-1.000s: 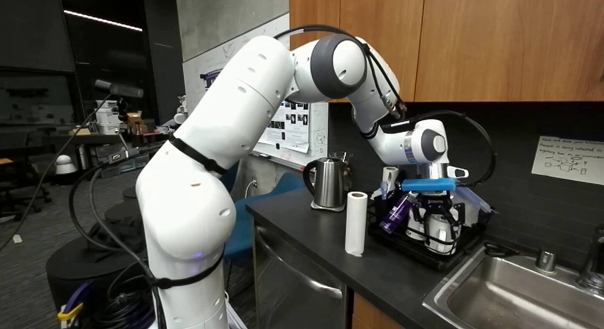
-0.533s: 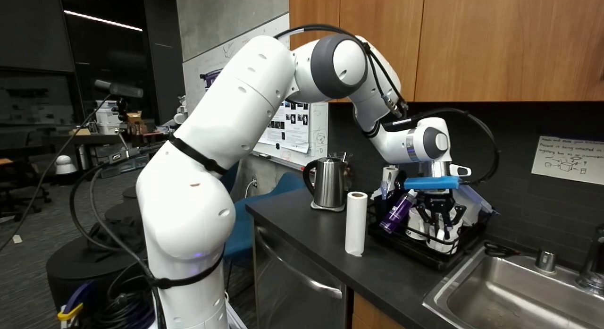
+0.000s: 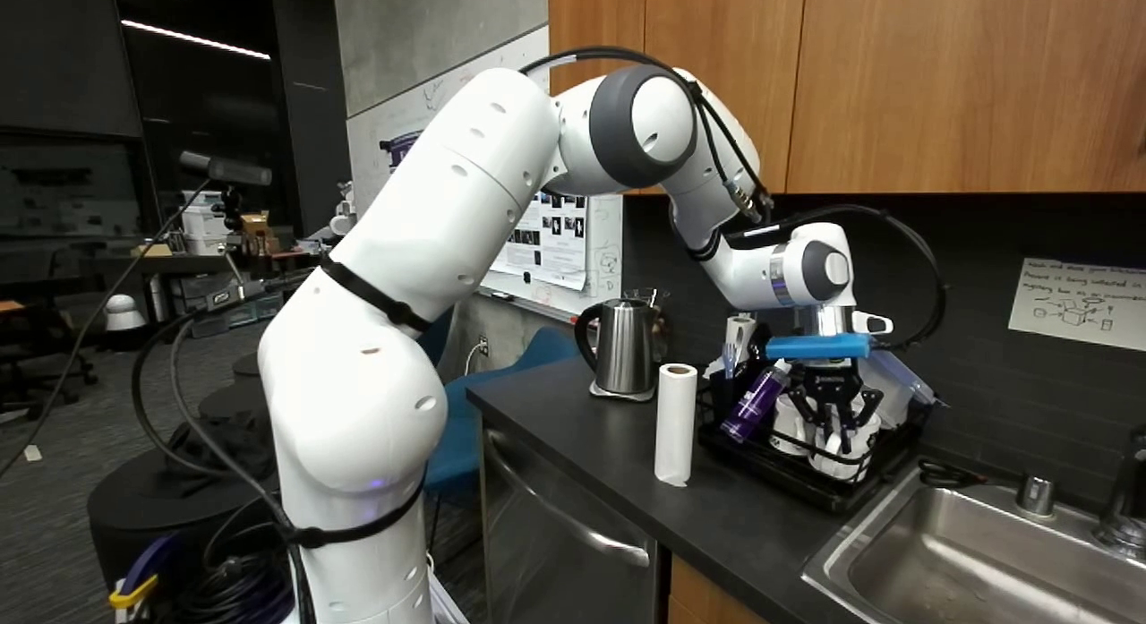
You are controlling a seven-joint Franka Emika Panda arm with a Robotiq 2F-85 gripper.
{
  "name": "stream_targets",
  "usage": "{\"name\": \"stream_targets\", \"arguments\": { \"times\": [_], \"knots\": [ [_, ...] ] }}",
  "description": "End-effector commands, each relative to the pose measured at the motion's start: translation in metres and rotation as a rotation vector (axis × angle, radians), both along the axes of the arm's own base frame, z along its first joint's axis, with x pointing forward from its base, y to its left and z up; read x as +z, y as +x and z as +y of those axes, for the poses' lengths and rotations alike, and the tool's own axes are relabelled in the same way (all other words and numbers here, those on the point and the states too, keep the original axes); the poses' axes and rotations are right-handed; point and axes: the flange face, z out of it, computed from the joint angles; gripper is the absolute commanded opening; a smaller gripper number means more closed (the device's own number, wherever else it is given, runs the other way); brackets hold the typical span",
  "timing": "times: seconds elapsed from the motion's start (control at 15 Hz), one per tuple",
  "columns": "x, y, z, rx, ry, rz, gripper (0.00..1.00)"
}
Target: Remove a white mug from the dish drying rack and put it on the countertop
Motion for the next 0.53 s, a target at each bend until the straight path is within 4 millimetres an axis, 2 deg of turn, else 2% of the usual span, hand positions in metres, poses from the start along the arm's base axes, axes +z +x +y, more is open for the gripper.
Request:
{"name": "stream_targets", "arguments": {
  "times": [0.0,0.47],
  "knots": [
    [0.012,0.004,0.000,0.012,-0.019,-0.012,0.05],
    [0.039,0.001,0.004,0.028,-0.024,-0.045,0.05]
  ]
}}
